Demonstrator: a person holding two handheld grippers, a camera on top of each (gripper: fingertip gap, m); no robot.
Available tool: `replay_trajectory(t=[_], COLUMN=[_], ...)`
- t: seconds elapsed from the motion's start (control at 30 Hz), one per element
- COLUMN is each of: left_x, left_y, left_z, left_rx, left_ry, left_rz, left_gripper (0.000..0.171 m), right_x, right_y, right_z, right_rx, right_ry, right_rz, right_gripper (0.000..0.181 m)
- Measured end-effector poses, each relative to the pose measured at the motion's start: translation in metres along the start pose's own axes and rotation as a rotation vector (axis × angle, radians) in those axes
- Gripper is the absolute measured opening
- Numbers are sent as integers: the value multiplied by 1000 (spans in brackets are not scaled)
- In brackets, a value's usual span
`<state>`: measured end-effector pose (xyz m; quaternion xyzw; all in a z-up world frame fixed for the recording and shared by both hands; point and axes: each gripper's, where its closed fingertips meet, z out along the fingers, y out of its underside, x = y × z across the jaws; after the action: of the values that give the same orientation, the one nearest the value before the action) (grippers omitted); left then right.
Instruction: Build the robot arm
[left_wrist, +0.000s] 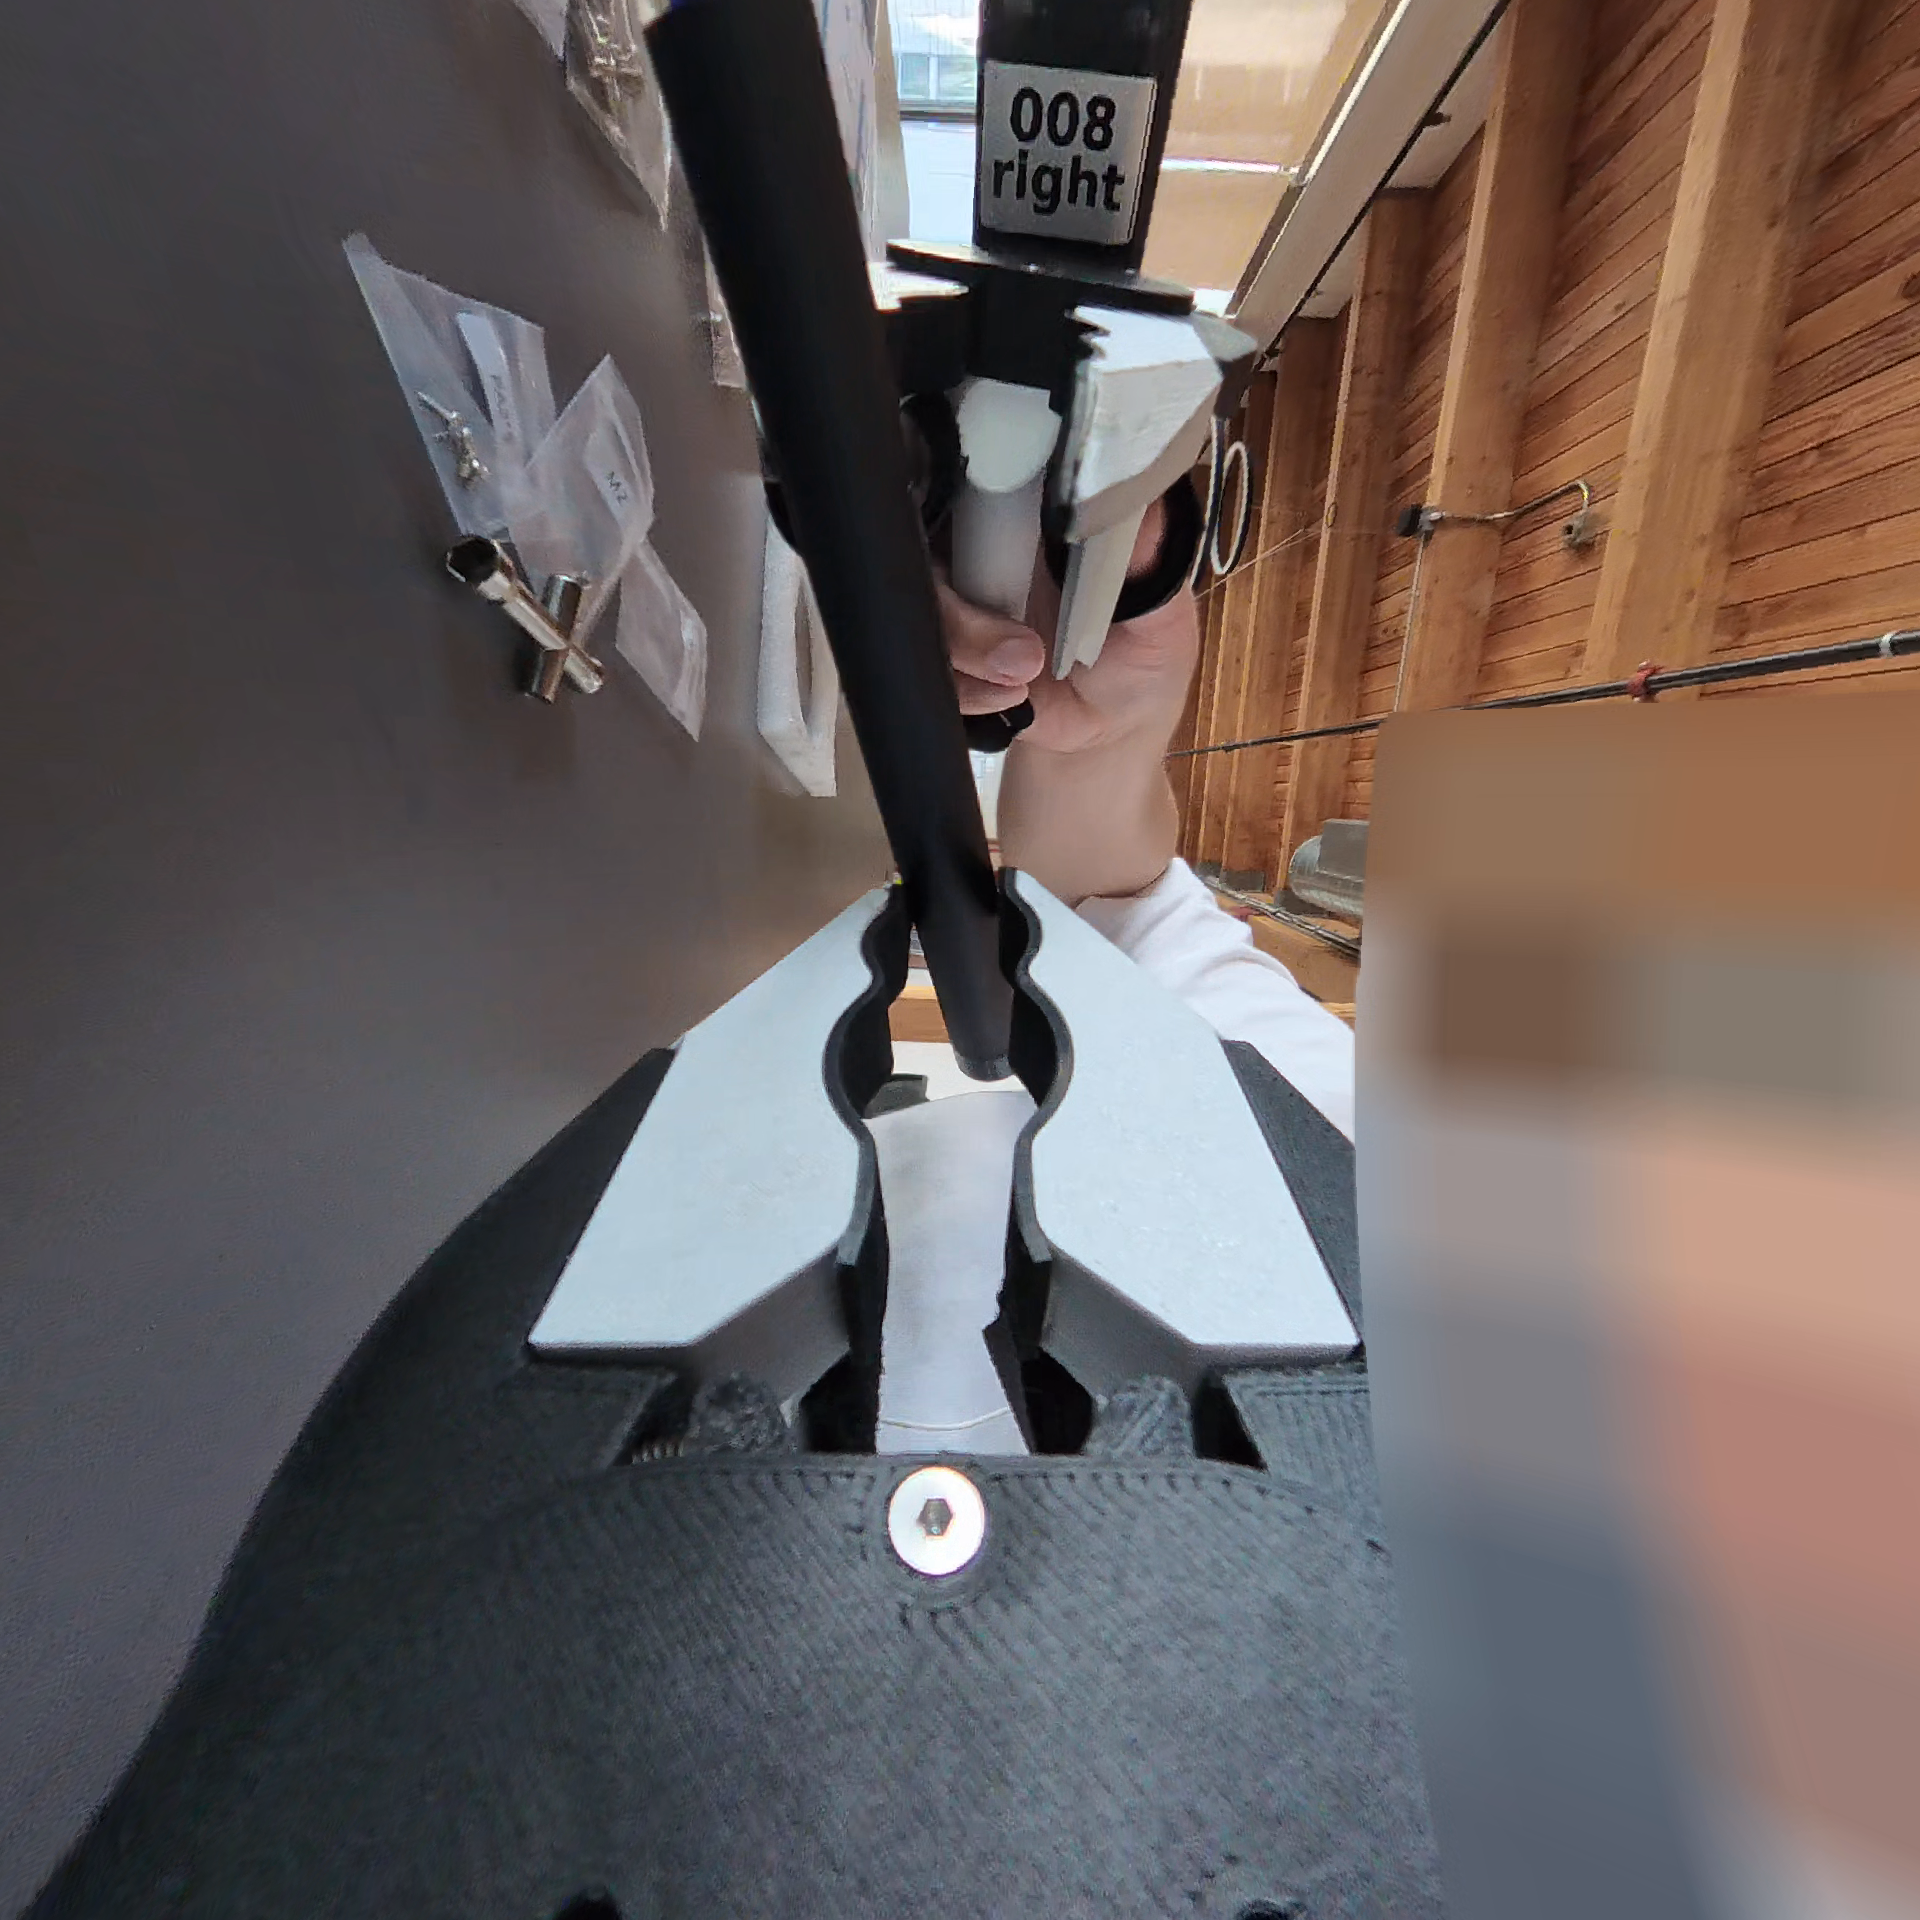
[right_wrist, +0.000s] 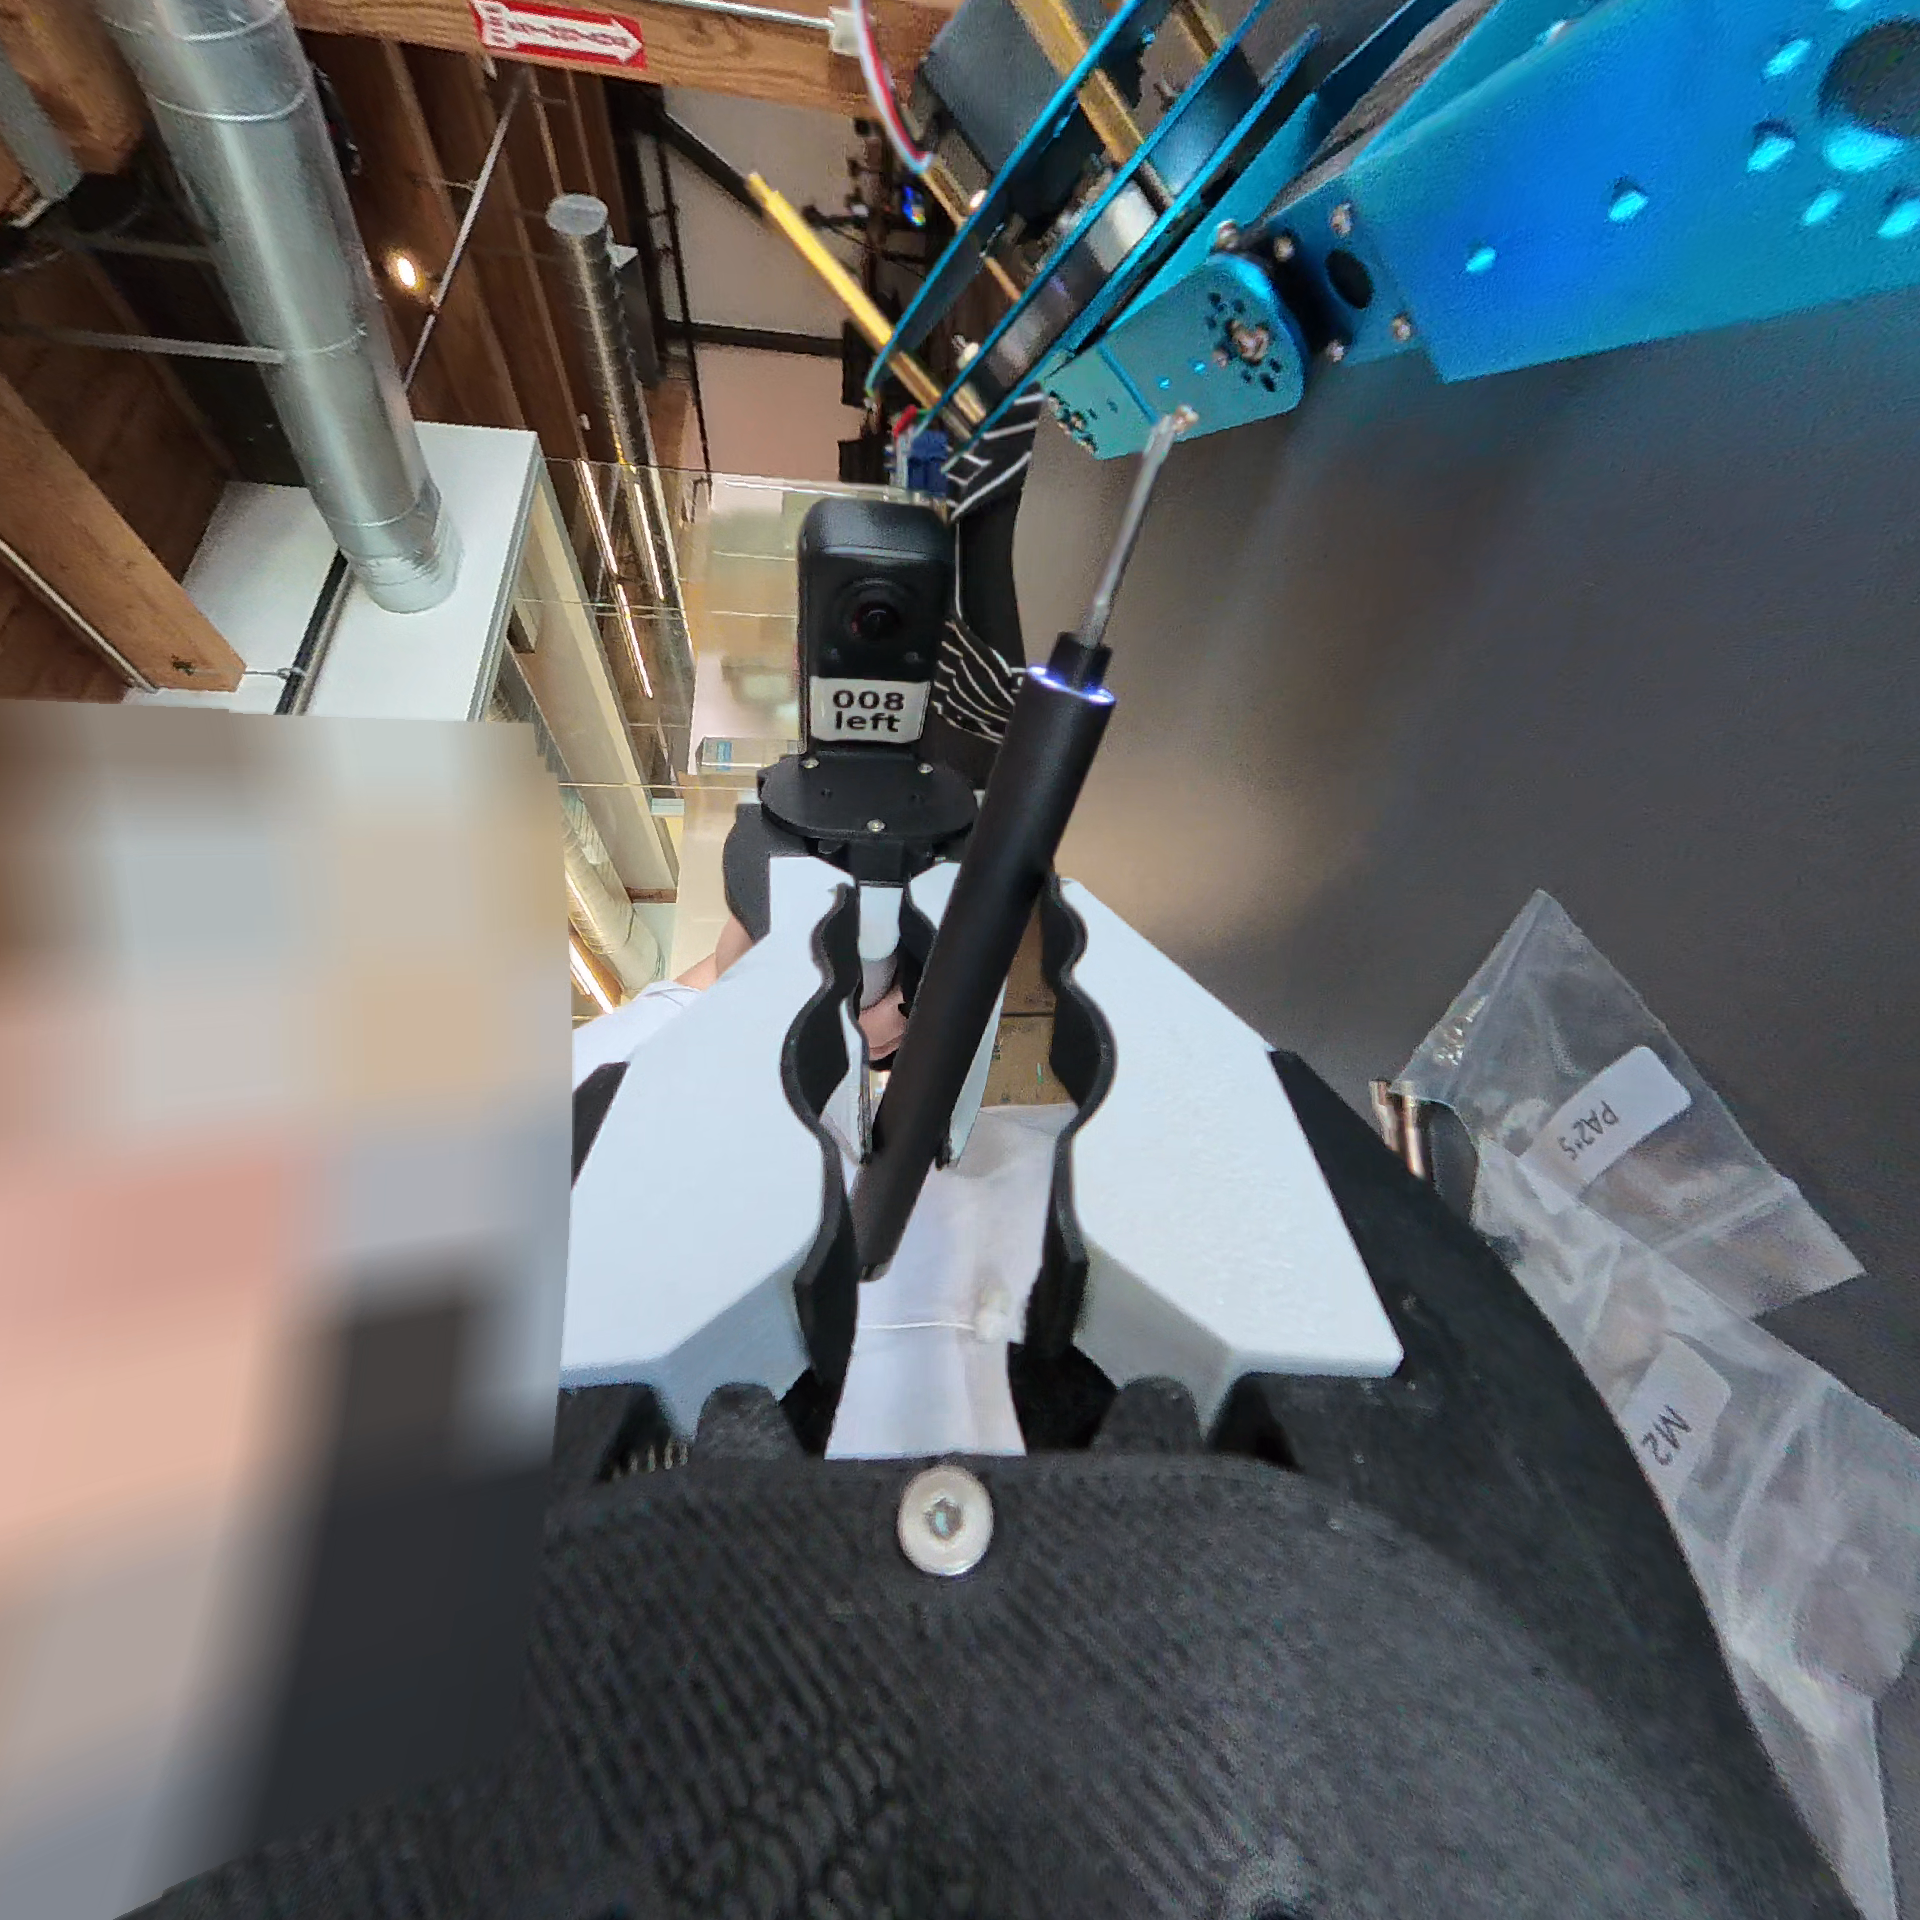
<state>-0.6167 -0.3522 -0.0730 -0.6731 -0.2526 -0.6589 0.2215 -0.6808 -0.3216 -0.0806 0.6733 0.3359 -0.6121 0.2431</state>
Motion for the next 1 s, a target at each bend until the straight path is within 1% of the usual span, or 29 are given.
replay_trajectory(t=[0.1, 0.2, 0.27, 0.3, 0.37, 0.43, 0.47, 0.5, 0.57, 0.6, 0.63, 0.7, 0.77, 0.83, 0.87, 0.93, 1.0], left_x=[-6, -8, -10, -10, -12, -12, -12, -13, -15, -15, -16, -17, -15, -13, -12, -12, -12], left_y=[6, 12, 14, 15, 16, 17, 18, 19, 22, 23, 23, 24, 23, 23, 23, 22, 22], left_z=[0, 0, -2, -4, -8, -14, -17, -21, -28, -32, -35, -40, -44, -47, -48, -50, -51], left_rx=[-13, -20, -17, -14, -8, -4, -2, 2, -9, -12, -12, -18, -14, -6, -2, 6, 10], left_ry=[-23, -29, -32, -29, -23, 0, 2, 3, -4, -7, -9, -21, -26, -28, -32, -35, -38], left_rz=[37, 85, 113, 127, 140, 140, 143, 150, 165, 168, 169, 173, 175, 181, 184, 187, 186], left_gripper=[16, 15, 15, 15, 15, 15, 15, 15, 15, 15, 15, 15, 15, 15, 15, 15, 15], right_x=[0, -2, -8, -17, -34, -45, -41, -33, -14, -5, 4, 16, 30, 49, 55, 67, 67], right_y=[7, 10, 8, 7, 8, 13, 12, 9, -1, -10, -21, -43, -61, -74, -81, -86, -97], right_z=[0, -5, -15, -22, -37, -48, -53, -56, -55, -56, -56, -52, -43, -33, -30, -23, -25], right_rx=[41, 130, 243, 321, 478, 582, 602, 592, 487, 425, 354, 208, 23, -150, -194, -271, -277], right_ry=[-1, 29, 76, 86, 168, 292, 401, 516, 724, 834, 933, 1101, 1214, 1283, 1317, 1312, 1374], right_rz=[-108, -262, -438, -548, -795, -1036, -1138, -1224, -1374, -1435, -1502, -1664, -1838, -1950, -1986, -2018, -2045], right_gripper=[38, 38, 34, 32, 32, 34, 39, 47, 59, 67, 71, 71, 70, 69, 66, 64, 57])
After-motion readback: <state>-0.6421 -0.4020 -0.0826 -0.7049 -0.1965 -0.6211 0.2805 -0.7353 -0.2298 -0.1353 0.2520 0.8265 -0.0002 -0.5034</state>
